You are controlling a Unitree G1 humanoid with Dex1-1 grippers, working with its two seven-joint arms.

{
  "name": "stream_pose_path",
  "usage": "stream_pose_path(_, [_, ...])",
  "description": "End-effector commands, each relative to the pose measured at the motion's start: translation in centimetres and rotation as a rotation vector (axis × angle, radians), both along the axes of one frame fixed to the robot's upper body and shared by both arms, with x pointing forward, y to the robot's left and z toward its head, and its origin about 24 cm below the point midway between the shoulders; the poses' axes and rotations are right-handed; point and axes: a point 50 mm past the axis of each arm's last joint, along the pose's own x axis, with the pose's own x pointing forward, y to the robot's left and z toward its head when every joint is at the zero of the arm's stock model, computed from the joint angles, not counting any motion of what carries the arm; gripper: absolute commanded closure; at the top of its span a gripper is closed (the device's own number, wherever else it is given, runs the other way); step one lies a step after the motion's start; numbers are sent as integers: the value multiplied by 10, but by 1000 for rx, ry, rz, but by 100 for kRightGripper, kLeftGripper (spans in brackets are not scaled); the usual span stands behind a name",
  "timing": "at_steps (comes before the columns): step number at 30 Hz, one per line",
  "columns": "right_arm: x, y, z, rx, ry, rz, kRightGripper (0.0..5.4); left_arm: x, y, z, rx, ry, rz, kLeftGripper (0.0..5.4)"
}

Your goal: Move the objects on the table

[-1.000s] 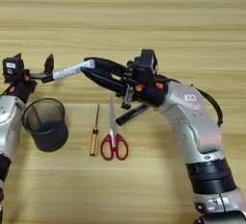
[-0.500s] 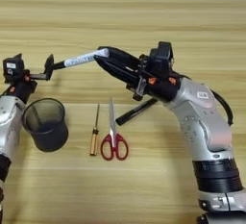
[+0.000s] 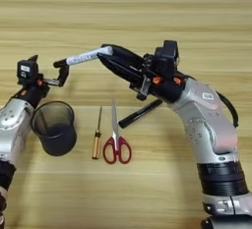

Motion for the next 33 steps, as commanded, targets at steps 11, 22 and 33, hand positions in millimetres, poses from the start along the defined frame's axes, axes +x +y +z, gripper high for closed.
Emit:
stream_pose_path(11, [0,3,8,12,-30,12,465,-8,-23,0,-8,16,-82,0])
stream_pose_path(22, [0,4,7,20,-31,11,465,-11,-31,0,-19,25,-110,0])
stream_pose_path(33, [2,1,9,23,-36,3,465,-4,-14,8,5,-19,-41,0])
